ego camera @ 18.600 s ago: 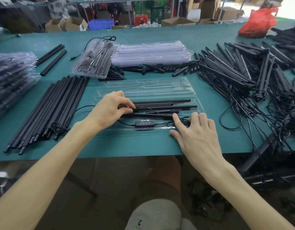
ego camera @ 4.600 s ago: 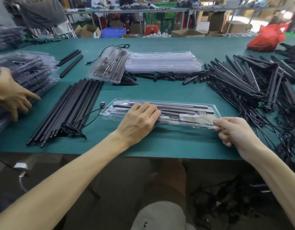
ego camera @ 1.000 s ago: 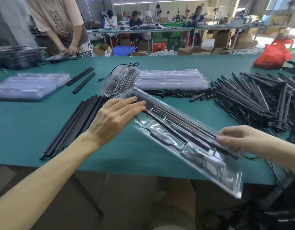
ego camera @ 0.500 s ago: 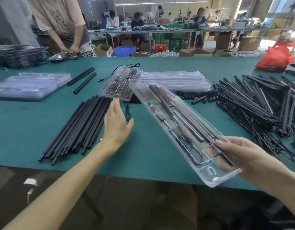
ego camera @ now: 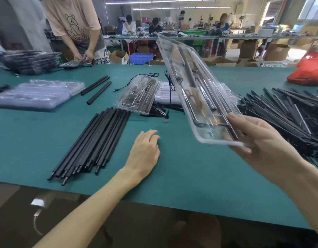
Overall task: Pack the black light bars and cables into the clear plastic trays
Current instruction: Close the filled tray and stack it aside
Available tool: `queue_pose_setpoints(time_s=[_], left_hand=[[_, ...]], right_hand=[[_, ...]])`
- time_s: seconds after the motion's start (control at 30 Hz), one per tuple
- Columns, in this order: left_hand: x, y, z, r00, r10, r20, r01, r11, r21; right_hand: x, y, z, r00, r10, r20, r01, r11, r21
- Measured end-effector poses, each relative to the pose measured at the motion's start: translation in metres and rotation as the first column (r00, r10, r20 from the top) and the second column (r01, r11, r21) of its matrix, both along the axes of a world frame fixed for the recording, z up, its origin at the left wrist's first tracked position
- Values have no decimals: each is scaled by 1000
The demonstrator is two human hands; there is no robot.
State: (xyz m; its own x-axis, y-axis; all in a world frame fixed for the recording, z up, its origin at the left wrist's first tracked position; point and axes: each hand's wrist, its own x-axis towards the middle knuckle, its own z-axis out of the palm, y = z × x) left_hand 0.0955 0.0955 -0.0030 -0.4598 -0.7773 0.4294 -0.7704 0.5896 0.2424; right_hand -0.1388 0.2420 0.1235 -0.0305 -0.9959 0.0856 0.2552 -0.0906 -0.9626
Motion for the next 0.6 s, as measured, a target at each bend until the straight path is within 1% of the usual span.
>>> queue_pose_setpoints(time_s=[0.17,0.23,0.3,0.4,0.47,0.6], left_hand=[[-22,-23,10,999,-5,-43,8,999,48],[-34,-32,11,998,11,-65,-6,997,75],[-42,-37,6,999,20,-40,-16,994,110],[-46,-40,-3,1000,23,-10,-21,989,148],[-46,-41,-6,1000,30,-1,-29,991,134],[-47,-42,-7,1000,28,8,-29,987,155]], right_hand=[[35,-63,40,995,35,90,-29,998,-64],[47,-89,51,995,33,95,-25,996,-82],[56,-116,57,997,3,75,3,997,-81],[70,-157,54,997,-56,60,60,996,-60],[79,-185,48,995,-66,75,69,997,-45],[93,-235,21,993,-81,82,78,996,32]])
